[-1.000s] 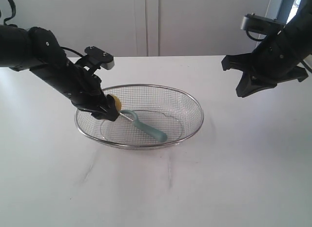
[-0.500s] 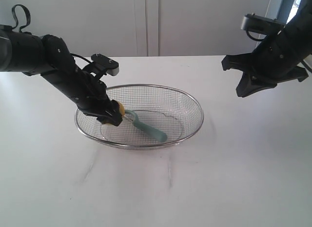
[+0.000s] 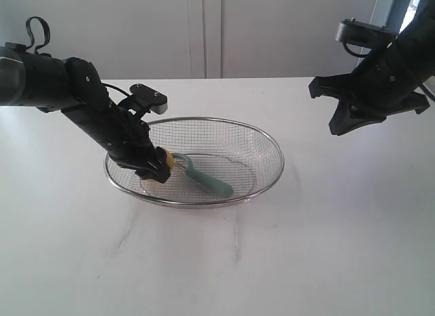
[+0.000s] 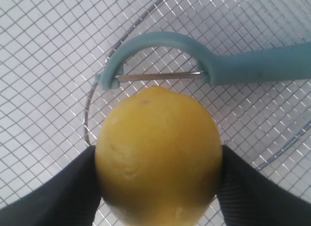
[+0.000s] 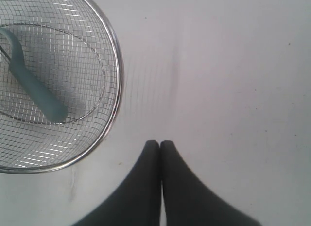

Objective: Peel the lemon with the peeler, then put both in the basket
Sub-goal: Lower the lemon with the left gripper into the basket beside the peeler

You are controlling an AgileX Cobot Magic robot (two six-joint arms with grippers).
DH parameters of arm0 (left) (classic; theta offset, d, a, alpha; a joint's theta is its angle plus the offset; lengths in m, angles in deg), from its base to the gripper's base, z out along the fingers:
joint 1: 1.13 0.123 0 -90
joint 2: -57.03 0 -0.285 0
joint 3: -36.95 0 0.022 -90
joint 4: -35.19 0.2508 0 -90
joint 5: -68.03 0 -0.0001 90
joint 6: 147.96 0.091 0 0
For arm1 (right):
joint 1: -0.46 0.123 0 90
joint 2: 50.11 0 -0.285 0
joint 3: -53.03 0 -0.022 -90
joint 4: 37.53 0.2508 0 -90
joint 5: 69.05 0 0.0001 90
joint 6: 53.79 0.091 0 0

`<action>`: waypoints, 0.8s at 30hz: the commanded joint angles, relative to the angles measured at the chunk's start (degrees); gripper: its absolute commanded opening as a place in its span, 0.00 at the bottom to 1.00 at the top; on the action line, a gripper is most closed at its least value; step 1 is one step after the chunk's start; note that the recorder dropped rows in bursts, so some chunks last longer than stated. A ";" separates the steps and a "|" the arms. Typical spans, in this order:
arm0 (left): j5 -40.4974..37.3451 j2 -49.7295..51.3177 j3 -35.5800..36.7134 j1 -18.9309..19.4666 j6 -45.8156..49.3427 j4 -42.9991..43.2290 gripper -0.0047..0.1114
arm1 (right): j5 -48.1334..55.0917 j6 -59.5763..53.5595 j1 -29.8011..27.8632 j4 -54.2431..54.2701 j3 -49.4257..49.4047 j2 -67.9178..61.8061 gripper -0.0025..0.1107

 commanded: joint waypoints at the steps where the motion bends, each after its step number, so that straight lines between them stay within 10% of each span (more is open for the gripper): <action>1: -0.22 -0.37 -0.34 -0.22 0.37 -0.27 0.04 | -0.23 -0.01 -0.50 -0.16 -0.26 0.47 0.02; 24: 0.61 -0.37 -0.34 -0.22 0.37 -0.27 0.47 | -0.23 -0.01 -0.50 -0.16 -0.26 0.47 0.02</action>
